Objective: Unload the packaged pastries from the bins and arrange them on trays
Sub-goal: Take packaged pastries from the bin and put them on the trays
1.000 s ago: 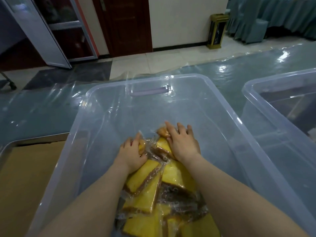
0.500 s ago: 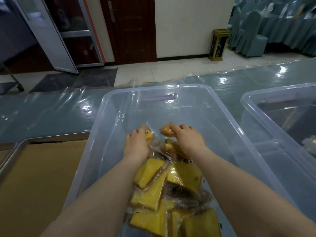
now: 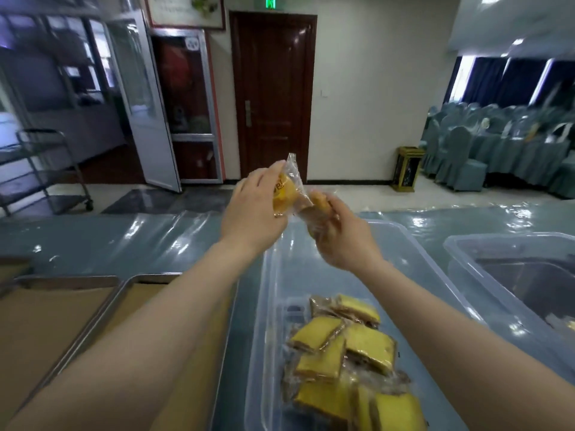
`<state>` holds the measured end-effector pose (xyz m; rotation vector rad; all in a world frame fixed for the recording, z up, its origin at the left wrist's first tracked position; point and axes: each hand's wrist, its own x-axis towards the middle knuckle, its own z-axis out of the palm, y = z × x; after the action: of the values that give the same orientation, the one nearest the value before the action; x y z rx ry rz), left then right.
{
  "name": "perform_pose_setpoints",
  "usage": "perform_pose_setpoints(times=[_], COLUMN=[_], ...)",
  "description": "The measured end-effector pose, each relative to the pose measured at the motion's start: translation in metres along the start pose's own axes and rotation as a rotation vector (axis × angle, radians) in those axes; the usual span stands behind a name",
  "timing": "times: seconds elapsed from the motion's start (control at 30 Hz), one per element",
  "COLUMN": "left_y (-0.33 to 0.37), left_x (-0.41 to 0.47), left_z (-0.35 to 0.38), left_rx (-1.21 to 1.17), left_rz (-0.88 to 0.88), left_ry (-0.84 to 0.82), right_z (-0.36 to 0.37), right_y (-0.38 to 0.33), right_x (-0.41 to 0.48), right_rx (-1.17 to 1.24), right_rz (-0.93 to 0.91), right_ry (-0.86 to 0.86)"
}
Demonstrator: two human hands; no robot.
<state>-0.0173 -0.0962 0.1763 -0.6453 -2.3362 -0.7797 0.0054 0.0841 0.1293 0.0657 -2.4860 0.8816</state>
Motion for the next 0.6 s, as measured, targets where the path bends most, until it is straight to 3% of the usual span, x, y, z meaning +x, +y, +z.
perform_pose_setpoints(times=[0.2,0.43,0.6], left_y=[-0.074,-0.185,-0.256], left_x=[-0.075,-0.196,-0.263], left_z=[-0.125,-0.257,-0.308], left_rx=[0.062,0.102,0.068], left_rz=[-0.034,-0.196,-0.314], left_ry=[0.065,0.058,0.047], right_z=[0.040,0.152,0.236], right_y=[-0.116,-0.252,-0.316], right_x=[-0.033,-0.099,-0.142], right_rx=[0.183,0.313,0.367], right_rz=[-0.071,-0.110,-0.060], right_ry=[0.039,-0.133,-0.250])
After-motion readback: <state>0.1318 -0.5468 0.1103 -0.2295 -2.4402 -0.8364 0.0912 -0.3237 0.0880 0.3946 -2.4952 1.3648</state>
